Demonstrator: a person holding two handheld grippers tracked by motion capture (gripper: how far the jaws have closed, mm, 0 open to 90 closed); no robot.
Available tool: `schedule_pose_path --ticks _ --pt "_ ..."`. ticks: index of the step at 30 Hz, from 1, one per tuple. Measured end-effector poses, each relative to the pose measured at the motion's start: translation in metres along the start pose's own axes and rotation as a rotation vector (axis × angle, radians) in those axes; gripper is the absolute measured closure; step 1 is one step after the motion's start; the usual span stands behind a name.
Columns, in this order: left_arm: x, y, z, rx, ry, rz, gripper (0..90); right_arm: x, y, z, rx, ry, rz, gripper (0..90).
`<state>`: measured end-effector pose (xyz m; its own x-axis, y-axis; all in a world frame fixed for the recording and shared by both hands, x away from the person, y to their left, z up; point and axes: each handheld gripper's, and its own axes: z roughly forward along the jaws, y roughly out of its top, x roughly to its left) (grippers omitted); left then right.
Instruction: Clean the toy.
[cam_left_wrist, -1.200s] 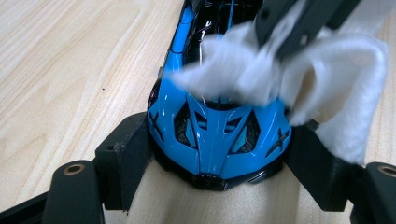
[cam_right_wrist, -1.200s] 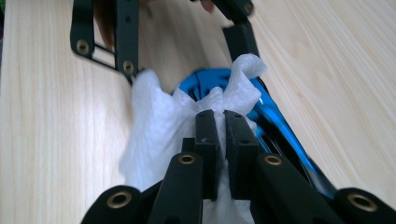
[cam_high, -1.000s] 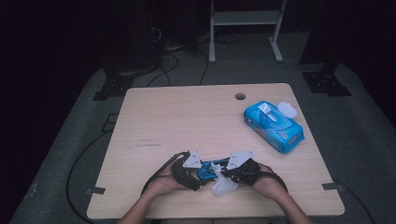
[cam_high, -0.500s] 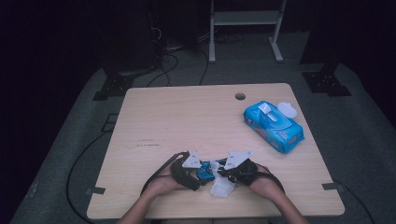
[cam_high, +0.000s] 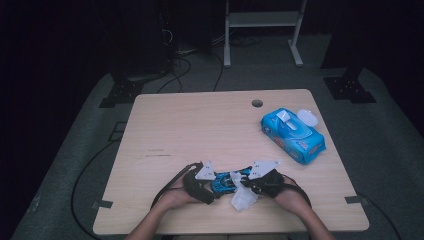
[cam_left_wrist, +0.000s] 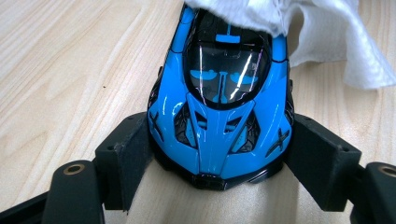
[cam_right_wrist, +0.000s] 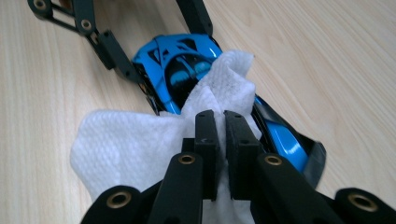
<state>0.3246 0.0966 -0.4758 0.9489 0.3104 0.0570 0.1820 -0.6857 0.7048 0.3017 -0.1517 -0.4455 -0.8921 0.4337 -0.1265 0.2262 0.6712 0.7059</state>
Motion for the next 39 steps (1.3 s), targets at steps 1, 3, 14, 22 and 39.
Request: schedule_pose_path --ticks 1,3,14,22,39 --pt "0.000 0.000 0.000 0.000 0.000 0.000 25.1 0.000 0.000 0.000 0.000 0.000 0.000 84.2" --pt "0.000 0.000 0.000 0.000 0.000 0.000 25.1 0.002 0.004 0.004 -0.015 0.021 0.007 84.2" --pt "0.001 -0.001 0.000 -0.003 -0.002 0.005 25.2 -0.006 -0.006 -0.006 -0.027 -0.024 0.052 84.2" --pt "0.000 -0.001 0.000 -0.007 -0.002 0.006 25.2 -0.014 -0.027 -0.021 -0.051 -0.055 0.115 84.2" --pt "0.001 -0.001 0.000 -0.005 -0.001 0.003 25.1 -0.019 -0.012 -0.007 -0.049 -0.078 0.115 83.9"
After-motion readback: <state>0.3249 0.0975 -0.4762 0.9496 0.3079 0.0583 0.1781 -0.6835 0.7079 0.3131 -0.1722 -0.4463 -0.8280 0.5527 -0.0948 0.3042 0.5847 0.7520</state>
